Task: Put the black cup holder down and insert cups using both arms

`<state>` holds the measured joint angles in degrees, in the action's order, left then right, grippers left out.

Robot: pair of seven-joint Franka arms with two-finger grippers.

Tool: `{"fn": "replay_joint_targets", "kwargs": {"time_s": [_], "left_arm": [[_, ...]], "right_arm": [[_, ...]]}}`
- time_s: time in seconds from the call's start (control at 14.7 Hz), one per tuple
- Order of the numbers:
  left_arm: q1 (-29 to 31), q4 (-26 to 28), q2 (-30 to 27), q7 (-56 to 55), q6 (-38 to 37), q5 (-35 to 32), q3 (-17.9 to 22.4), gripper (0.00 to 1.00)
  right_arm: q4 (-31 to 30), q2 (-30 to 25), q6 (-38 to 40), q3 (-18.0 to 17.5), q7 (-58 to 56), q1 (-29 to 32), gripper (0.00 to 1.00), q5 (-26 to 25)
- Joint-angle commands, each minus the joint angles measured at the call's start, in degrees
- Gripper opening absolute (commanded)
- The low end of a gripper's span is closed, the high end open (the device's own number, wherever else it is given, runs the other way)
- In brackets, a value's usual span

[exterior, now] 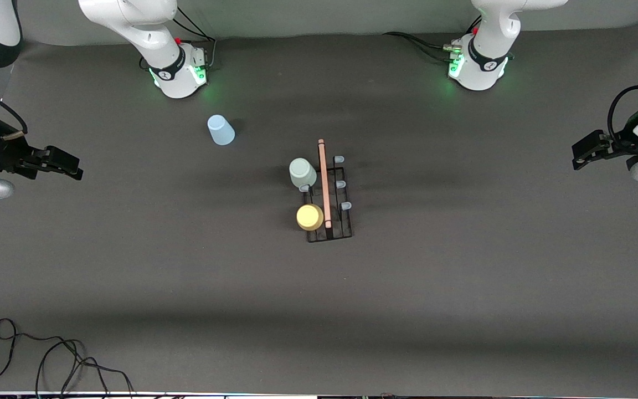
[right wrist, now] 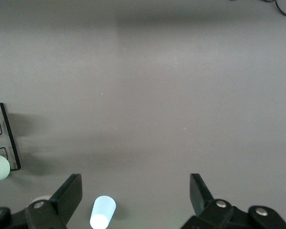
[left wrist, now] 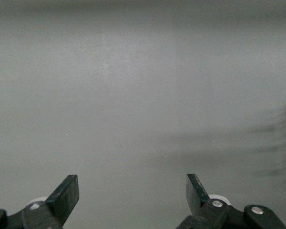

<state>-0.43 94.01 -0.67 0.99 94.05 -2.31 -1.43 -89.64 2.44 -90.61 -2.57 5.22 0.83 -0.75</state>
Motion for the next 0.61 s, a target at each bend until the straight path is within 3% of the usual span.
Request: {"fn": "replay_joint_targets", "kwargs": {"time_s": [0.0,0.2,0.54], "left_arm": [[-0.80,-0.68,-0.21,-0.11,-1.68,-0.94,0.11,1.00],[-0.81,-0.67,-0.21,-0.11,-2.21,-0.94,0.02,1.00],[-0.72,-0.67,-0.12,-0.02,-2.21,-0.94,0.11,1.00]], "right_arm": [[0.86,-0.86,-0.36,0.02,-0.65,-0.91,1.00,-1.27],[0.87,-0.86,-0.36,2.21,-0.65,-4.43,1.00,-1.71],[1.30,-0.86,-0.27,2.21,-0.65,-3.73,1.00,-1.45]]}}
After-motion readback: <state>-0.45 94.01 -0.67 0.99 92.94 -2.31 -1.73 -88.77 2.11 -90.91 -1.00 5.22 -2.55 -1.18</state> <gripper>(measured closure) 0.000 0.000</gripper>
